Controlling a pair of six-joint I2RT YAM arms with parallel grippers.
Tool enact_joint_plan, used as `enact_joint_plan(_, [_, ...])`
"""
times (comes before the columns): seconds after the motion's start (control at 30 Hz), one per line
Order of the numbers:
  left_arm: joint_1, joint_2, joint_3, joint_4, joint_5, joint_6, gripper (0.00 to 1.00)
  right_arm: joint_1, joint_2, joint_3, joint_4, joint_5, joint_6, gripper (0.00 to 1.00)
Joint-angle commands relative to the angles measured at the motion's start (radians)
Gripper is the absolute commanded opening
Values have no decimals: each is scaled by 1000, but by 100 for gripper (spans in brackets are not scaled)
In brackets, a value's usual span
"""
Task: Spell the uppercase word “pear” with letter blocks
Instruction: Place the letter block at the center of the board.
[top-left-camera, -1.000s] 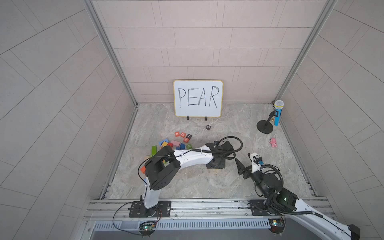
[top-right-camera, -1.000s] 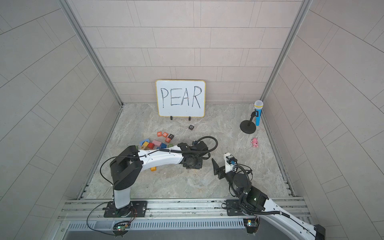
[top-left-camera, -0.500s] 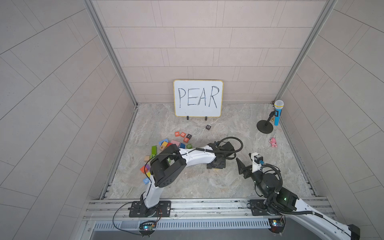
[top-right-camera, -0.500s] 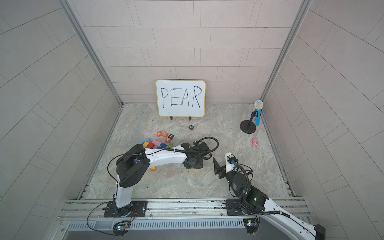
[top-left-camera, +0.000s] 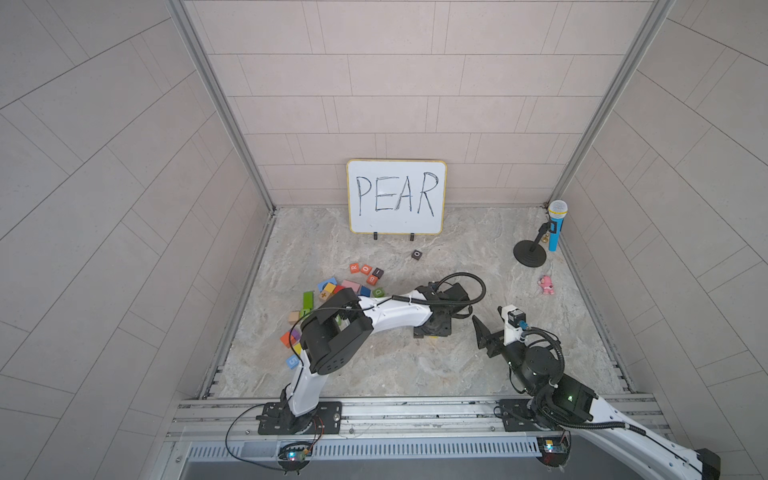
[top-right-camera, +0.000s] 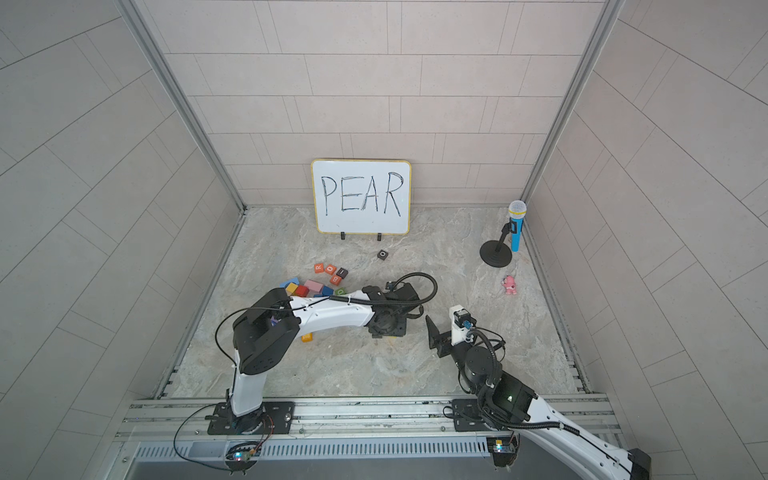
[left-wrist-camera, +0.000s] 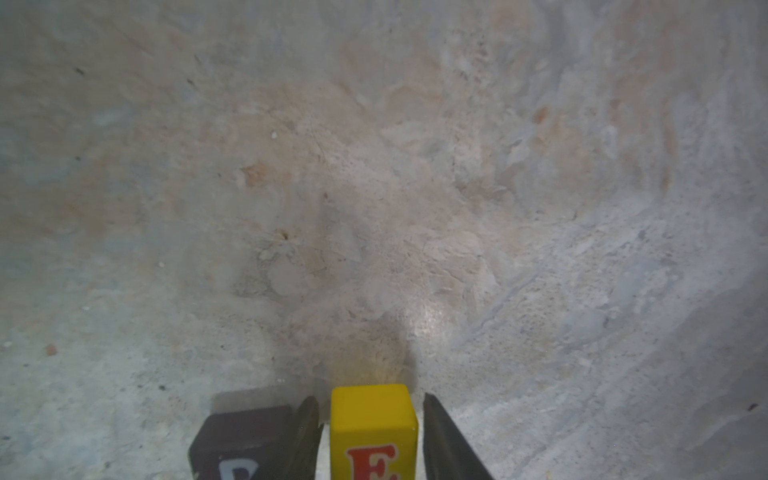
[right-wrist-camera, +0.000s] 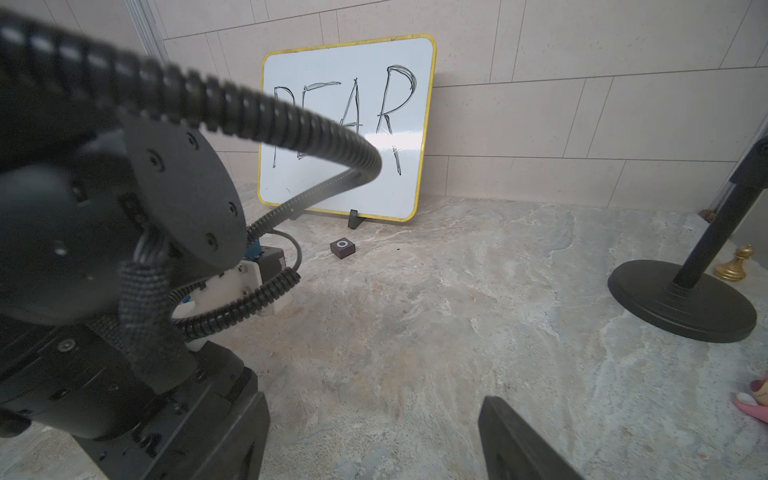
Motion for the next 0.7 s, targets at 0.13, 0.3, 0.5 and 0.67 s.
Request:
enact_joint_plan(0.13, [-9,7,46,-39,-16,6,50,6,1,-11,-47,18,10,83])
enact_joint_plan(0.3, [-8,-15,50,-45,-17,5,50,5,1,-14,-43,25,8,83])
enact_joint_plan(0.5, [-8,-36,52,-53,-18,5,50,6,1,-16,-40,26,8,83])
enact_joint_plan(0.67, [-8,-80,69,-73,-46,11,50,6,8,-11,-51,32,34,83])
